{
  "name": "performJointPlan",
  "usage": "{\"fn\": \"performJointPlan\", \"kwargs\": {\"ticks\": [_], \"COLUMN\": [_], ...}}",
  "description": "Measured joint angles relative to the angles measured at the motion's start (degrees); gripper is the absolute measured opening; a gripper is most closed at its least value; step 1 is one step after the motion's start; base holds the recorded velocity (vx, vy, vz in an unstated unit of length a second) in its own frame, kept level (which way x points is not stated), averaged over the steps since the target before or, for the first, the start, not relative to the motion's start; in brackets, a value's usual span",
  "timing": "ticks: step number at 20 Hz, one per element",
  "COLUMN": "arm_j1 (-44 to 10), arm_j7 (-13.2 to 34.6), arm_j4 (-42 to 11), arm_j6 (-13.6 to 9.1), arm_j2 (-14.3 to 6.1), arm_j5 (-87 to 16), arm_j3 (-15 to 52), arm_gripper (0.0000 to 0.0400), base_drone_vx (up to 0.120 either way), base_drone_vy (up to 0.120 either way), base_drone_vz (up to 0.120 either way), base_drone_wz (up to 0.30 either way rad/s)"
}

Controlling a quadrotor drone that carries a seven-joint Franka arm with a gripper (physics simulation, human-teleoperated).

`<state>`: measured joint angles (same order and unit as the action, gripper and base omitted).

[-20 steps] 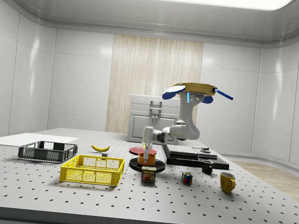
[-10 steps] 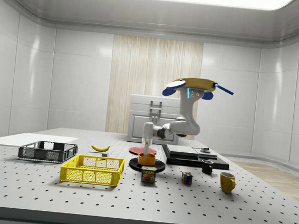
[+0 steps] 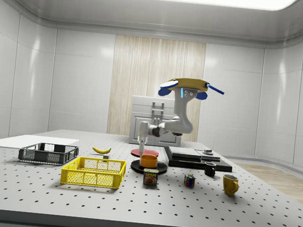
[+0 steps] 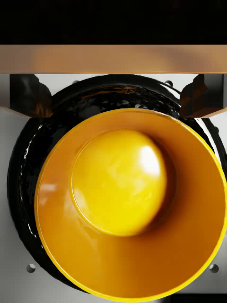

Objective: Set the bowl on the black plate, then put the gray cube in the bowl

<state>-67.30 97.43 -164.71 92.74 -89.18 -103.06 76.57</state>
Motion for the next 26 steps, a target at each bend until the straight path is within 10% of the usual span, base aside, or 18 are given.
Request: {"fn": "performJointPlan", "kwargs": {"ticks": [26], "arm_j1": [0.0], "arm_j7": [0.0], "arm_j4": [0.0], "arm_j6": [0.1], "arm_j2": [-0.1], "arm_j5": [0.0], "arm_j3": [0.0], "arm_gripper": [0.0400], "base_drone_vx": [0.120], "base_drone_vy": [-0.022], "base_drone_vz": [-0.017], "base_drone_wz": [0.000]}}
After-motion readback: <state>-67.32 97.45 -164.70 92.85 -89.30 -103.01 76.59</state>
